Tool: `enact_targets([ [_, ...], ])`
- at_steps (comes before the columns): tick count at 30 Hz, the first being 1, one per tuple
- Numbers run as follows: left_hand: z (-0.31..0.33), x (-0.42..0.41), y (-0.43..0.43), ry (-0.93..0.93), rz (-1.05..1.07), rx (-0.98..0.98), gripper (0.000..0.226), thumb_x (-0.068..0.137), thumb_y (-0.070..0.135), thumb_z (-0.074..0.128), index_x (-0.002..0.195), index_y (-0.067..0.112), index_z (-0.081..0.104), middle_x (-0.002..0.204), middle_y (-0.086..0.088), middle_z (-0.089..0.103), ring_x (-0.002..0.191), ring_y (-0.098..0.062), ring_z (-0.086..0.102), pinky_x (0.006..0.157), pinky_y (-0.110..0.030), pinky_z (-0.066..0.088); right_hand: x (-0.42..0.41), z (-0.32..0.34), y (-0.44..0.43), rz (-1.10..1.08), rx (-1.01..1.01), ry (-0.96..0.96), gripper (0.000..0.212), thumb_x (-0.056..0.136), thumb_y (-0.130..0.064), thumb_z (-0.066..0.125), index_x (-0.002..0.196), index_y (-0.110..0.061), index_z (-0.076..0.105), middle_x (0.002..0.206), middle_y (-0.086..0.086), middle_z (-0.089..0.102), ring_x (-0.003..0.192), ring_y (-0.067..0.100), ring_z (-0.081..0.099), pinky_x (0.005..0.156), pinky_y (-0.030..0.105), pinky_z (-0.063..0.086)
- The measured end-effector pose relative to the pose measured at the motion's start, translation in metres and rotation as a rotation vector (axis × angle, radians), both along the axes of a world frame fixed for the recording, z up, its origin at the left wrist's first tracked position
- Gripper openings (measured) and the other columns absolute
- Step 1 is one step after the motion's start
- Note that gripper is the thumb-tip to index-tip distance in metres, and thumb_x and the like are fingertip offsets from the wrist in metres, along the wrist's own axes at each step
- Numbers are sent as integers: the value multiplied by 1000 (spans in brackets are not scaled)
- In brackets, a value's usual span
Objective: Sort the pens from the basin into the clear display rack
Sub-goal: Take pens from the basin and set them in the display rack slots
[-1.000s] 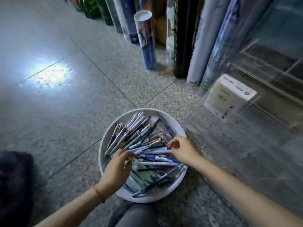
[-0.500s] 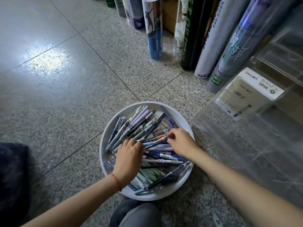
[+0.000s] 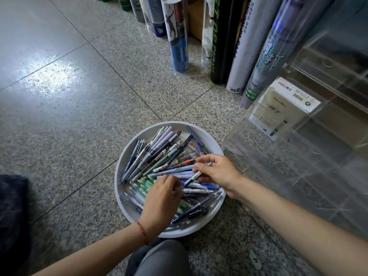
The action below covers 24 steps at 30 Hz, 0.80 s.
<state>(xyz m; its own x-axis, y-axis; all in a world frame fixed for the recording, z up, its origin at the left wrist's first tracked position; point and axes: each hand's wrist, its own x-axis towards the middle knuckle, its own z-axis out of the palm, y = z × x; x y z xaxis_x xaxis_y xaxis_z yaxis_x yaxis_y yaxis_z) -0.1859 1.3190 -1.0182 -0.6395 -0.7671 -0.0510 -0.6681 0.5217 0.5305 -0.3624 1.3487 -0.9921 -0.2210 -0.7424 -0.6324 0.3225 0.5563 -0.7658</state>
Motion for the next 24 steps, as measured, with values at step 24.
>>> enact_targets([
  [24, 51, 23, -20, -498, -134, 427, 18, 95, 14, 46, 101, 17, 62, 85, 4, 63, 69, -6, 59, 64, -17, 51, -35, 28, -4, 170, -129, 400, 15, 87, -7, 63, 87, -18, 53, 92, 16, 64, 80, 24, 64, 78, 36, 57],
])
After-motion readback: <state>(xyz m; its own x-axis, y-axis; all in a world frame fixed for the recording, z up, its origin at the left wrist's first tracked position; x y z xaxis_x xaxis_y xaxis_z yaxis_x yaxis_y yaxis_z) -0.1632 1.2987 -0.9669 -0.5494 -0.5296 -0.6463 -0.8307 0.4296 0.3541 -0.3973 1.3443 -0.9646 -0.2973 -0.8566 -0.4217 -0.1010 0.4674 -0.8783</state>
